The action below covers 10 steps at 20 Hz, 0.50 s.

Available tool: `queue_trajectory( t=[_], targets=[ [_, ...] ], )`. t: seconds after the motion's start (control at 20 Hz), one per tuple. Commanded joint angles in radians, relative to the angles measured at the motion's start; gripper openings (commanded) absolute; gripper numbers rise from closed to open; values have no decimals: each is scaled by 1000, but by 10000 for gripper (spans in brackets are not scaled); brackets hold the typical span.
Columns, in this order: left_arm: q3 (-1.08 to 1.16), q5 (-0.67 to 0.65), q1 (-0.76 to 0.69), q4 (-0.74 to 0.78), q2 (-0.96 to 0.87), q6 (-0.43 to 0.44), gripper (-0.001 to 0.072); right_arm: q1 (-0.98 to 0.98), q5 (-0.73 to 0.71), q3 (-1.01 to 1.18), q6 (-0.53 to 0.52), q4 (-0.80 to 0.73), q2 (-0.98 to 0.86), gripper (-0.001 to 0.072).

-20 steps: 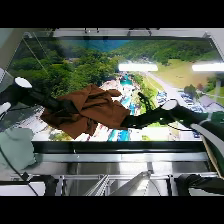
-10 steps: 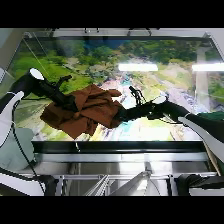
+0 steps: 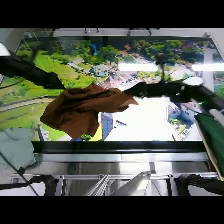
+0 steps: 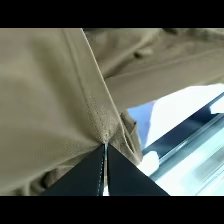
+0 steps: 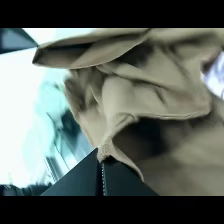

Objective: Fold the shirts.

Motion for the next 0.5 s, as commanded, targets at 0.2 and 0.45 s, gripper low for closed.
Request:
queue_trajectory(
  t=[0.2, 0.45],
  targets=[
    [208, 92, 386, -527, 360, 45, 22, -344, 79, 266, 55, 57, 376, 23],
    [285, 140, 677, -637, 536, 70, 23, -406, 70, 541, 74, 51, 409, 23]
  ],
)
